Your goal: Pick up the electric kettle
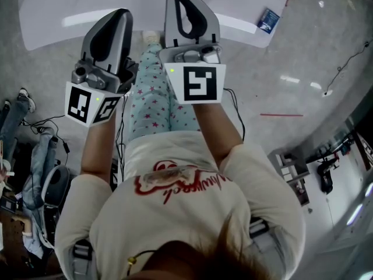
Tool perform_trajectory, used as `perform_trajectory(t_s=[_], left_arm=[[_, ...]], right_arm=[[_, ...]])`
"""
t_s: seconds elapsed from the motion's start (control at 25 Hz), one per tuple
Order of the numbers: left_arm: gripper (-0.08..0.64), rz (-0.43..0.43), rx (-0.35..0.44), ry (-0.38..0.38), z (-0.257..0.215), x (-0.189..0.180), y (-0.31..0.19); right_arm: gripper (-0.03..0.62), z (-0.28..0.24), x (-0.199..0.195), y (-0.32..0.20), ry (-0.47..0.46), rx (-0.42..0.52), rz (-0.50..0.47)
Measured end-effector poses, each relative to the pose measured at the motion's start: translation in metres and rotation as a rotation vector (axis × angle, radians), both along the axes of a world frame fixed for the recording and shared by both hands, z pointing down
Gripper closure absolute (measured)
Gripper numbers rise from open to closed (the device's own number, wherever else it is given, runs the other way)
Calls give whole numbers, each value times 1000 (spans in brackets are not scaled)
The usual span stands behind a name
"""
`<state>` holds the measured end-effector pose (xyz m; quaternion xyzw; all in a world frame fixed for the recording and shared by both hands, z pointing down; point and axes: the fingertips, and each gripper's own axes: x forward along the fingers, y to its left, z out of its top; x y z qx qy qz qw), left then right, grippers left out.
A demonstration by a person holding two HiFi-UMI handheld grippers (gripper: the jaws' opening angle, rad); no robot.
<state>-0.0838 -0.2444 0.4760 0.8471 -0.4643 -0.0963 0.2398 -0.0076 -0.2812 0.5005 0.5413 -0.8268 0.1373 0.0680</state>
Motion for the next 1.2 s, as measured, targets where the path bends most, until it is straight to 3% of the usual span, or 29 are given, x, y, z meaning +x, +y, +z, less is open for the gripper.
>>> perform_trajectory(t_s=[0.4, 0.44, 0.52, 0.68, 0.96, 1.2], left_arm=[[547, -5, -16, -3, 15, -3, 0], [546, -9, -15, -3, 13, -4, 0], [548, -14, -16, -3, 11, -7, 1], [546, -17, -29, -6, 13, -8, 2], [548, -32, -47, -2, 17, -15, 5], [546, -32, -56, 4, 19, -15, 5]], right_arm=[[570, 26, 1, -5, 32, 8, 27], [551, 28, -2, -6, 35, 8, 29], [424, 32, -7, -8, 51, 7, 30], [393, 47, -5, -17, 110, -11, 74], [387, 62, -13, -32, 181, -10, 57], [387, 77, -9, -39, 190, -70, 59]])
